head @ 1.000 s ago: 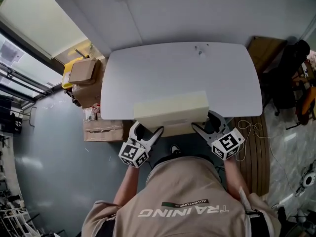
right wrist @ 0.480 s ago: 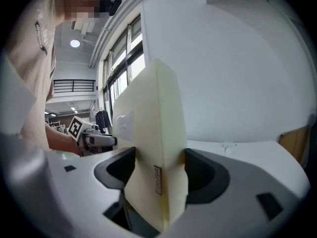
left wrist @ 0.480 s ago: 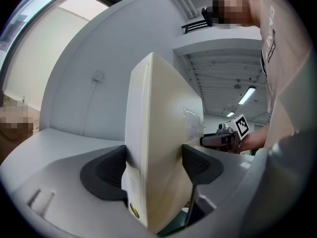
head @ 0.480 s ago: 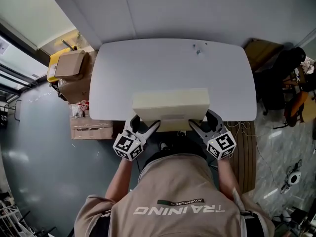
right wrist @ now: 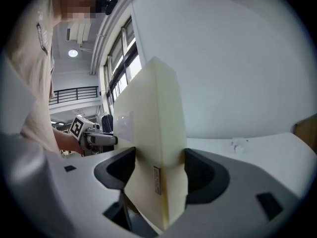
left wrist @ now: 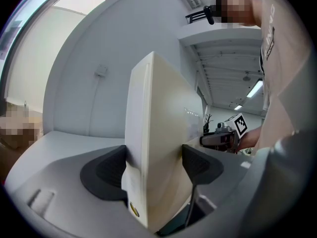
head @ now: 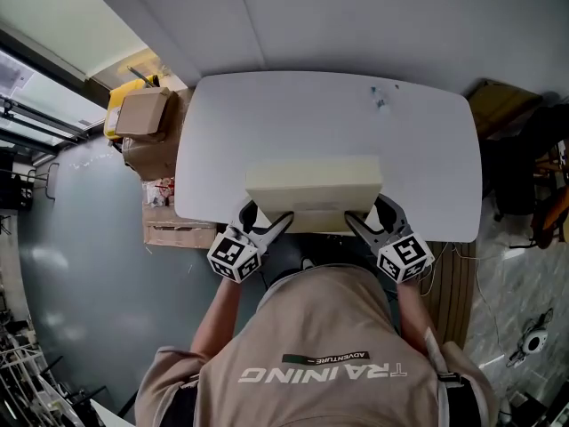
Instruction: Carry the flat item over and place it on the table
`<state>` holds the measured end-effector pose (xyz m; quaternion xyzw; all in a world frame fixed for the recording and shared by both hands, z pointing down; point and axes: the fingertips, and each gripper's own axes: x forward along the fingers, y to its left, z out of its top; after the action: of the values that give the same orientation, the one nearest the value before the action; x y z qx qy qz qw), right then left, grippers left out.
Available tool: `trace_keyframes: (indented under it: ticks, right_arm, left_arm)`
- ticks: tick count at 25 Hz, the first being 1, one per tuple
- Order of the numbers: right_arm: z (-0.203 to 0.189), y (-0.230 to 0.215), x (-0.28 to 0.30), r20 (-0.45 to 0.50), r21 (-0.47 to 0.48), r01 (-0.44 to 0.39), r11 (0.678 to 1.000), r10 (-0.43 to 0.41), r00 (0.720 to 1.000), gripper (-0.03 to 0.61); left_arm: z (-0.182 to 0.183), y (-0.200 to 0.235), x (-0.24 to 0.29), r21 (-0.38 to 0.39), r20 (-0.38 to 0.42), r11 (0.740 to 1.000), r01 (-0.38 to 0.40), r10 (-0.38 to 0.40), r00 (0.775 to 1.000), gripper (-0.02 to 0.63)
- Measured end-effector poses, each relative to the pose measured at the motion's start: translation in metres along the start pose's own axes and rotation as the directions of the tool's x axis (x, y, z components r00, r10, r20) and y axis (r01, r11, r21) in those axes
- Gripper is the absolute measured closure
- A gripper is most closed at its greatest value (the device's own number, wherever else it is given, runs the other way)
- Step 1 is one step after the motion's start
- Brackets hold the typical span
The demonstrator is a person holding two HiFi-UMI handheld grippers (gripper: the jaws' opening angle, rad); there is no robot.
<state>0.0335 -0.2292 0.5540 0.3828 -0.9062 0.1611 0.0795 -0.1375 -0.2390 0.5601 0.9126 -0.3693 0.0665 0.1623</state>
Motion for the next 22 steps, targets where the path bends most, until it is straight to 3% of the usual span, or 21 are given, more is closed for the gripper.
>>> trace_keyframes:
  ticks: [15,22]
  right_arm:
    - [0.000,-0.064,0.042,-0.034,0.062,-0.083,0.995,0.085,0.996,0.293]
    - [-0.023,-0.070,0.056,-0.083,0.160,-0.057,0.985,0.071,0.994,0.293]
  left_arm:
    - [0.000,0.033,0.054,-0.042,-0.069,0.994,-0.096,0.093,0.993,0.278]
    - [-0.017,0.050,0.063,-0.079,-0.139,0.995,-0.068,0.056,0.989,0.278]
